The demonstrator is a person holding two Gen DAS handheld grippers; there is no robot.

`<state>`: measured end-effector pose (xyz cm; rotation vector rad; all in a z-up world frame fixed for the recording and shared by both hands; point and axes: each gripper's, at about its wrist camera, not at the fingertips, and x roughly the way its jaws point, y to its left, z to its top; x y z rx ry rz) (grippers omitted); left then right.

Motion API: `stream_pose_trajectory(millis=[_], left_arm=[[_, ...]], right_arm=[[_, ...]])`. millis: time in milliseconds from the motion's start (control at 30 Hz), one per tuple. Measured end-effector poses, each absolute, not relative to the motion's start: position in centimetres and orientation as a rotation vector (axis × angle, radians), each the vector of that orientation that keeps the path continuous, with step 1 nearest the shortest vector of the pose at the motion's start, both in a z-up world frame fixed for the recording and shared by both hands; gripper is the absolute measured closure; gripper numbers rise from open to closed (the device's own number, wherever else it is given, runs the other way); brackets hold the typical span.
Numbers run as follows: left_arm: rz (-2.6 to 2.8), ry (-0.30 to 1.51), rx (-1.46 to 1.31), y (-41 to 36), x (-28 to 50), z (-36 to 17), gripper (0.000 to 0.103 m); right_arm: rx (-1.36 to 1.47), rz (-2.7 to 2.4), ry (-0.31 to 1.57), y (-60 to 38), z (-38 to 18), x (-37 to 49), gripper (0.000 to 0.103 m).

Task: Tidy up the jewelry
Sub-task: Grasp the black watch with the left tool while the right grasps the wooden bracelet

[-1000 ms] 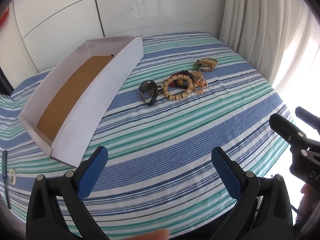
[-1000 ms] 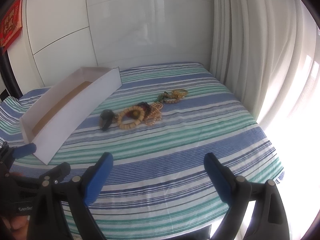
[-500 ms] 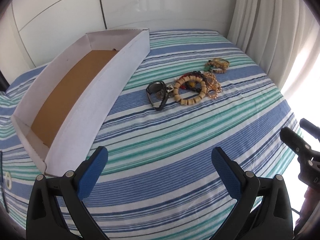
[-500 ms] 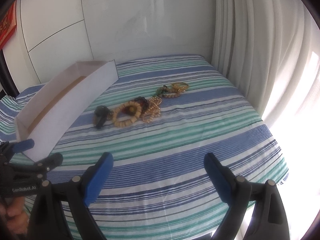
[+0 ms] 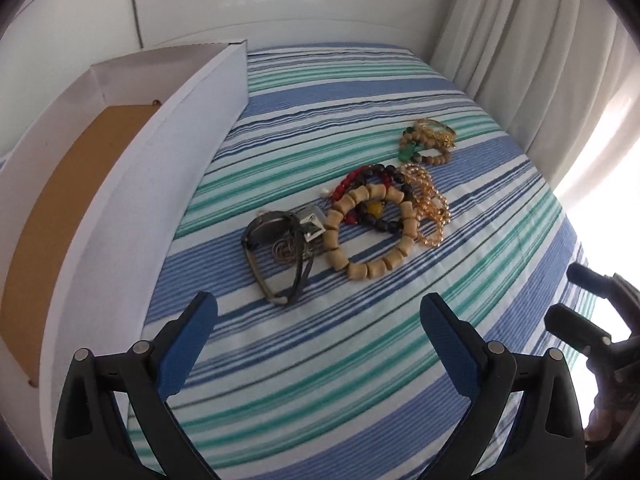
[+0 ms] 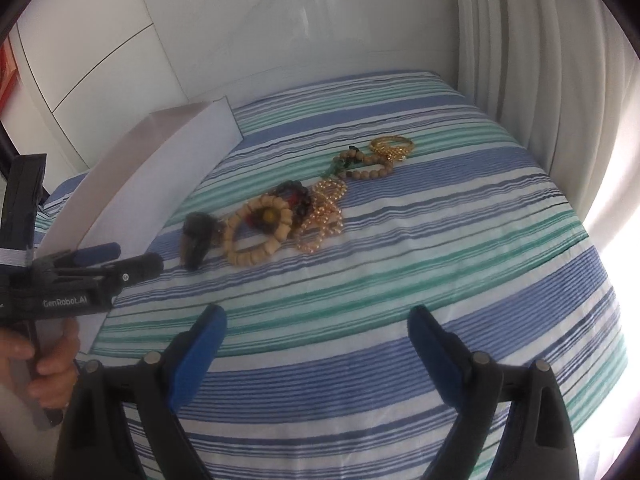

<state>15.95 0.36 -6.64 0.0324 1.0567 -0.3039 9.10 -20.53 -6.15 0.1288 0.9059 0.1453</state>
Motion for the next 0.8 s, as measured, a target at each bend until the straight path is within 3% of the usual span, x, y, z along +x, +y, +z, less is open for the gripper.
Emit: stream_pose_trajectory(millis=[67, 133, 200, 267, 333, 433, 733, 800], left_arm=[[-0.294, 1.091, 0.066, -0.1, 17.3, -8.4, 0.027], [-0.287, 1.128, 0.076, -0.2, 18.3, -10.0, 0.035], [-0.291, 1.146, 0.09, -0.4, 18.7, -11.1, 0.049], [-0.306, 1.149, 0.127, -0.8, 18.7, -11.8, 0.081], [-0.311, 1.147, 0.153, -1.1, 18.7, -12.2, 0.094], [-0.328, 1.139, 0.118, -0.4, 18.4, -11.9, 0.096], [-0.349, 1.15, -0.006, 2.5, 17.1, -10.1, 0.096], [-0.355, 1.152, -0.033, 3.0, 16.6, -9.7, 0.096]], right_arm=[[0.138, 0.161, 0.906, -20.4, -6.3, 10.2, 0.01], [0.136, 0.176, 0.907, -20.2, -6.4, 11.1, 0.016], [0.12, 0.204, 0.916, -19.6, -6.6, 12.1, 0.033], [0.086, 0.246, 0.919, -18.8, -7.0, 13.5, 0.049], [0.041, 0.278, 0.933, -17.9, -7.8, 15.4, 0.059], [0.03, 0.328, 0.983, -16.9, -9.5, 18.7, 0.072], [-0.095, 0.291, 1.029, -13.5, -12.3, 23.6, 0.073], [-0.092, 0.303, 1.037, -13.5, -12.2, 23.6, 0.083]])
